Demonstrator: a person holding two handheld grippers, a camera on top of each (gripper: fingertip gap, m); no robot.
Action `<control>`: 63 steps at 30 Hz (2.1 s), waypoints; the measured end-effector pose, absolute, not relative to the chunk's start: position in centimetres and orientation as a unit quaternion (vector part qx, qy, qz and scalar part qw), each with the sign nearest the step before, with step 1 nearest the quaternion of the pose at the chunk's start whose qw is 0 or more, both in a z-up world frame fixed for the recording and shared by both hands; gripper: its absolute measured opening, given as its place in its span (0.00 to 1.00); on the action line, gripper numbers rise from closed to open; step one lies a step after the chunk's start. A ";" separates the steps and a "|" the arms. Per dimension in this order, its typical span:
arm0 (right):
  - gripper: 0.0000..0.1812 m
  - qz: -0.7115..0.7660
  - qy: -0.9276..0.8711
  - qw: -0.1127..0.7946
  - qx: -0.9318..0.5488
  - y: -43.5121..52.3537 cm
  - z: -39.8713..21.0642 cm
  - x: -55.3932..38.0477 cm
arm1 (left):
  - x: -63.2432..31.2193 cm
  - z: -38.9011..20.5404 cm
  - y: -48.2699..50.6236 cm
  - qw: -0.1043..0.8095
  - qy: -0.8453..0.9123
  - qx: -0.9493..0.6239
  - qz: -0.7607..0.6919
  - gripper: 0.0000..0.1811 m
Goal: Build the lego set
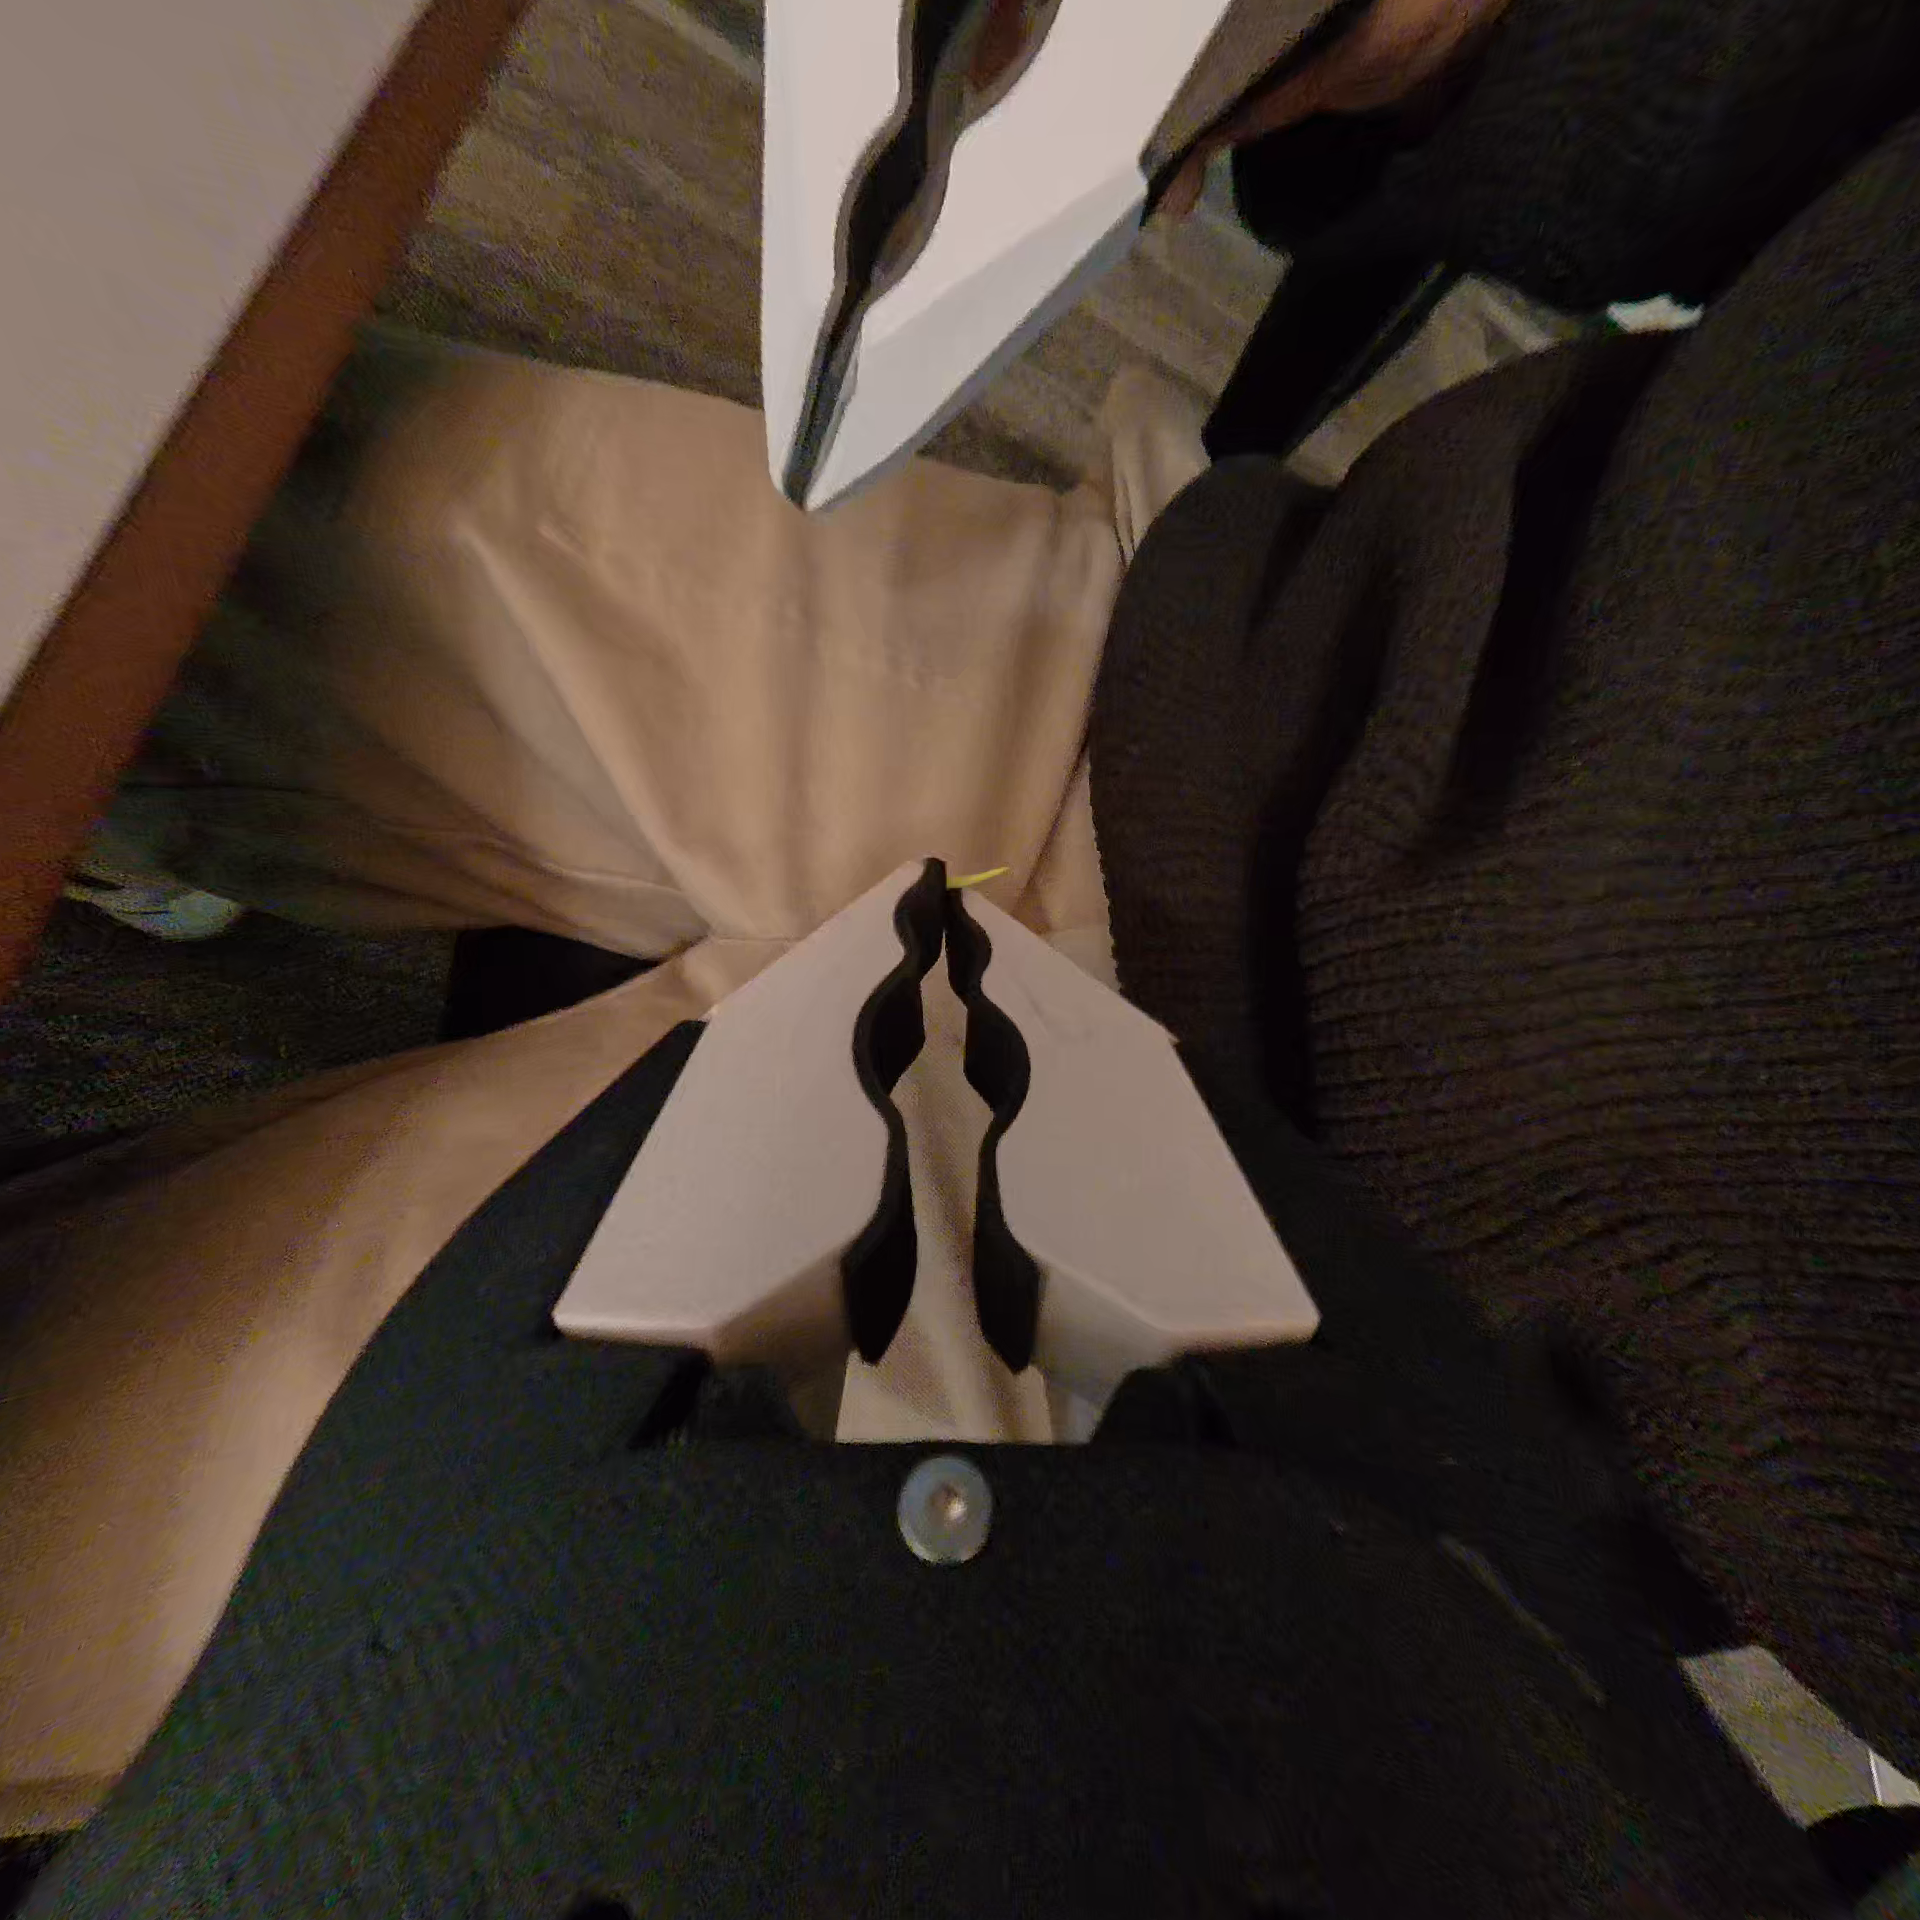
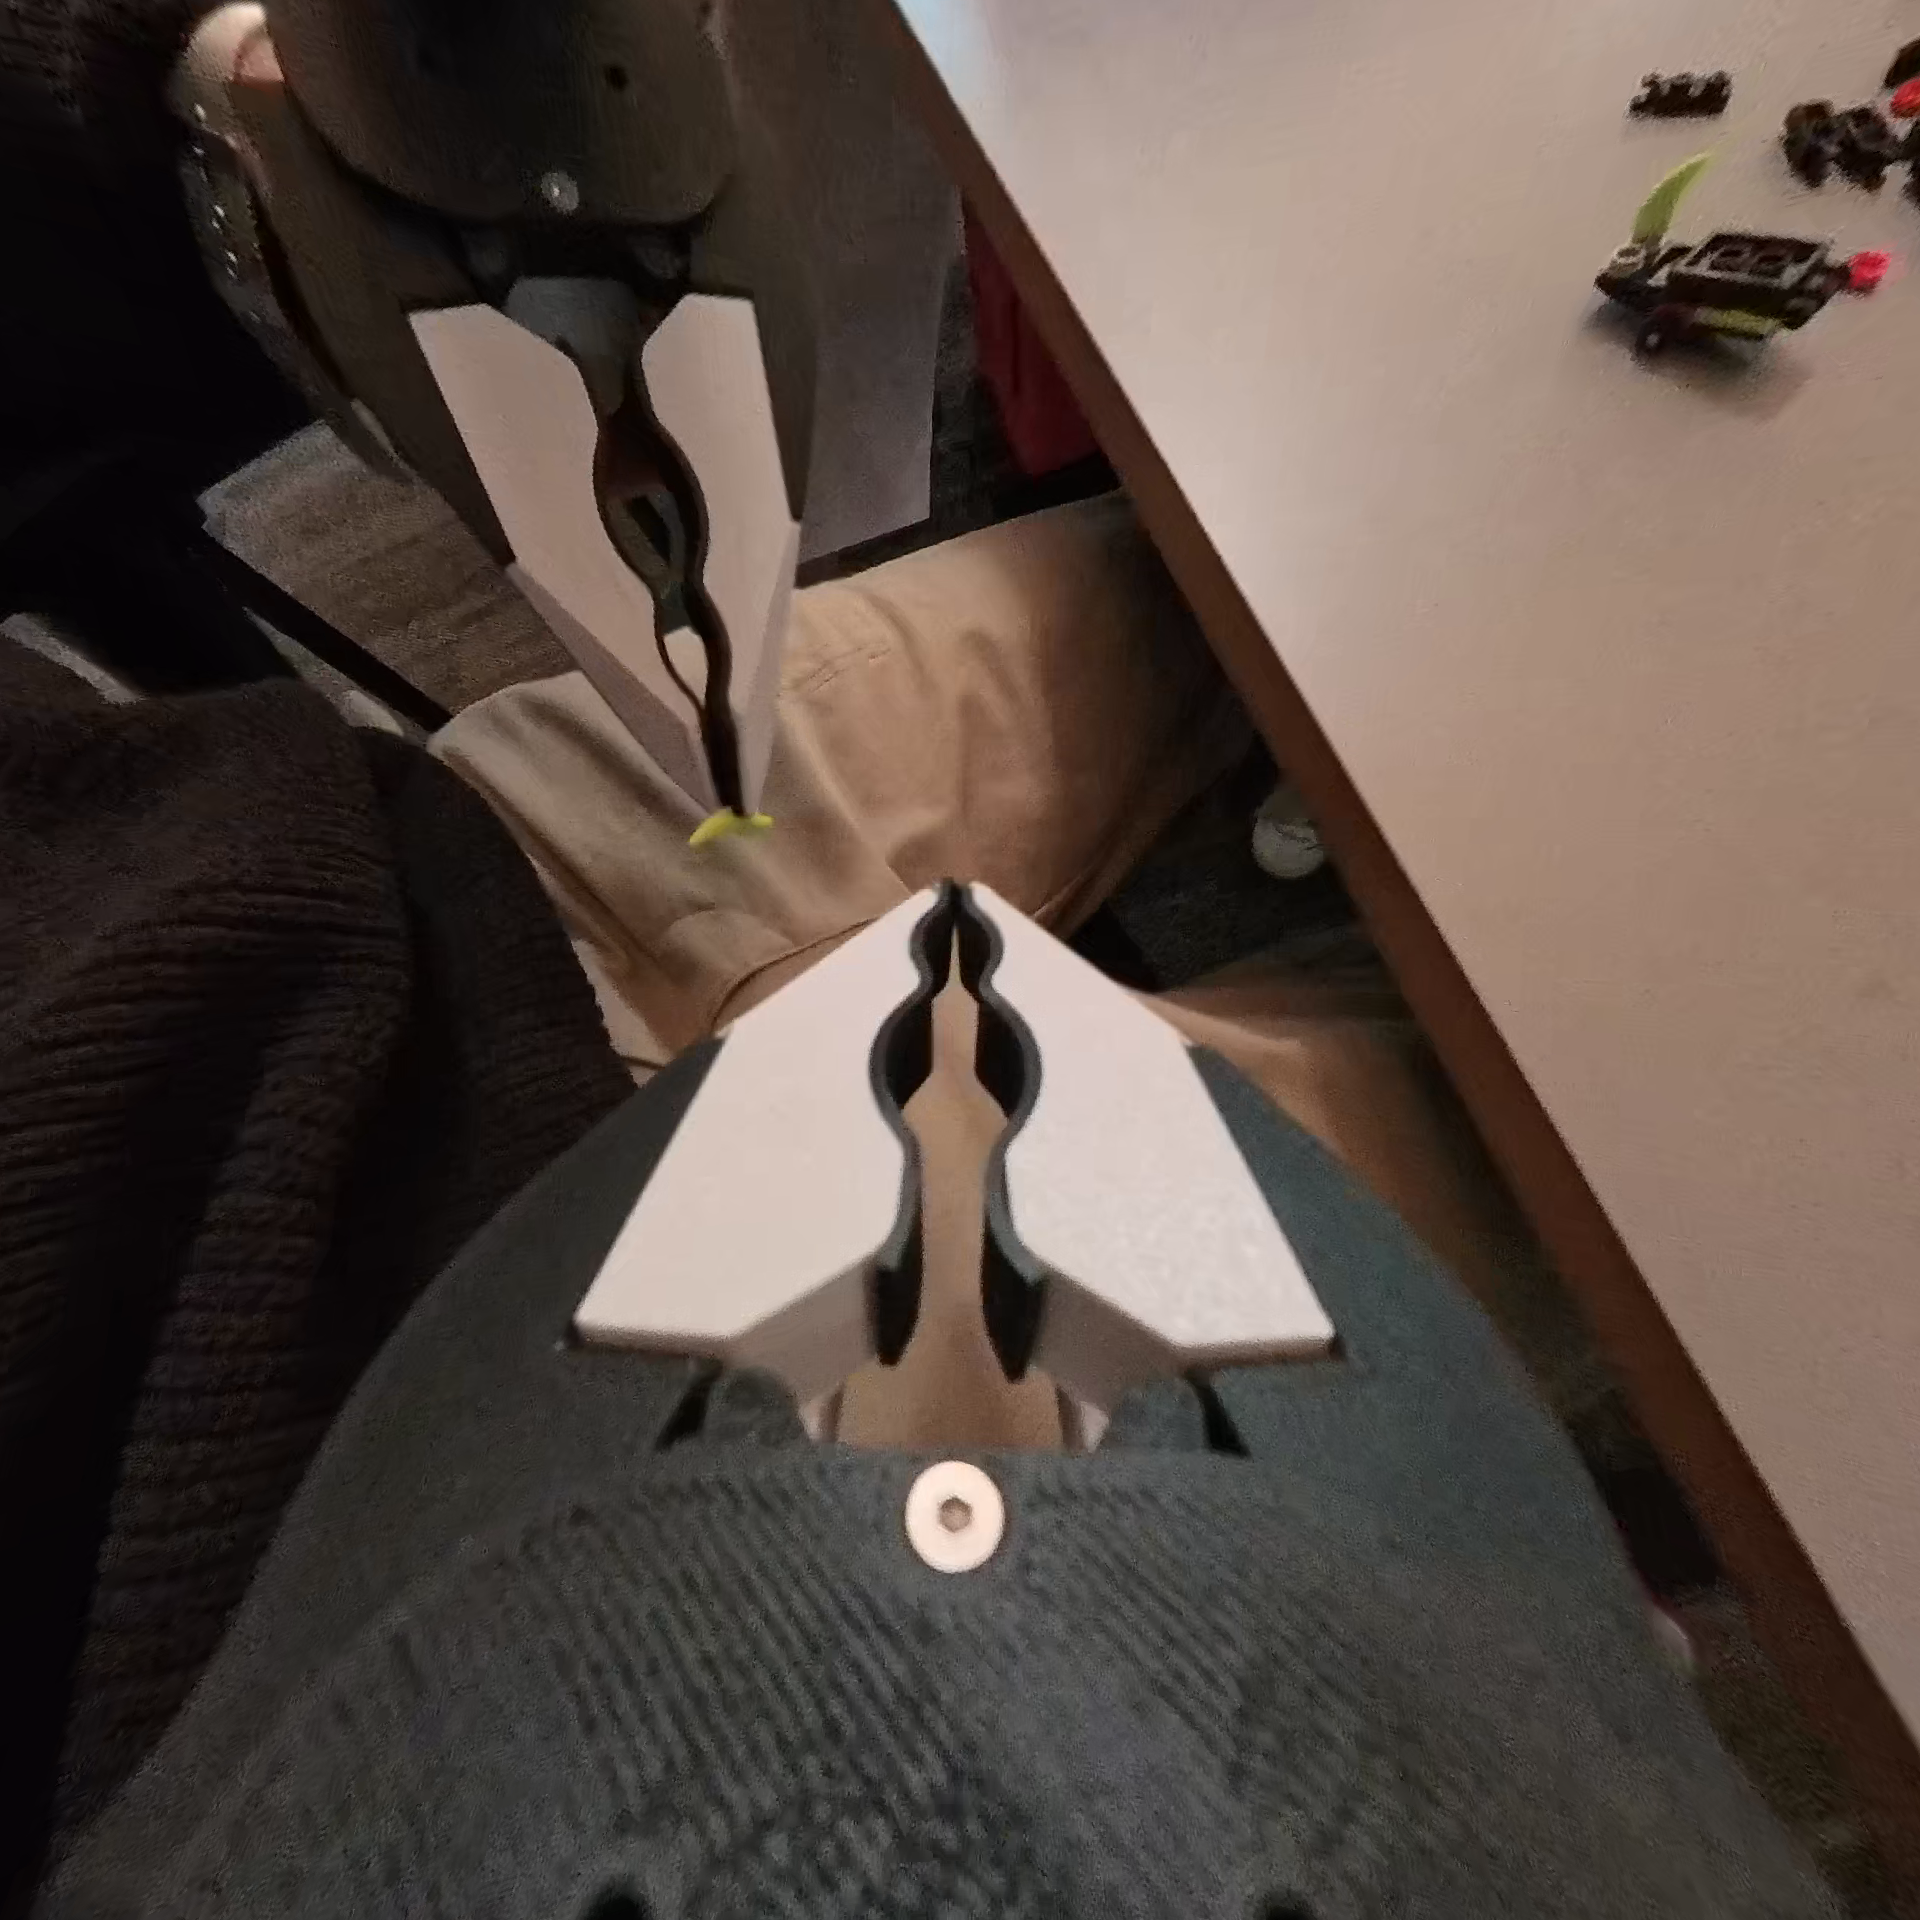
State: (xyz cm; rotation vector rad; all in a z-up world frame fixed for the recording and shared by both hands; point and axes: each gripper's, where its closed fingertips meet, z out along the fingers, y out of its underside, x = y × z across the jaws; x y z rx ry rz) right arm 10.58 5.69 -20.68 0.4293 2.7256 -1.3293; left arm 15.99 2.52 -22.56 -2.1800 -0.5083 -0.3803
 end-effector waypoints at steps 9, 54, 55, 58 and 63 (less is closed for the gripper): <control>0.00 -0.472 0.874 -0.016 0.110 4.5 -18.2 3.9 | 7.7 -19.3 1.0 0.513 -0.289 -0.802 -0.103 0.00; 0.00 -0.592 0.770 0.164 0.170 0.7 -16.3 -3.4 | -2.7 -18.3 1.4 0.599 -0.370 -0.694 -0.148 0.08; 0.00 -0.596 0.763 0.176 0.176 0.7 -16.3 -3.4 | -2.6 -18.0 1.5 0.605 -0.375 -0.686 -0.152 0.08; 0.00 -0.598 0.758 0.181 0.187 1.0 -16.8 -3.9 | -2.9 -18.3 1.2 0.601 -0.384 -0.687 -0.141 0.09; 0.00 -0.591 0.774 0.145 0.178 1.1 -17.6 -6.1 | -5.3 -18.7 -1.3 0.606 -0.437 -0.658 -0.098 0.08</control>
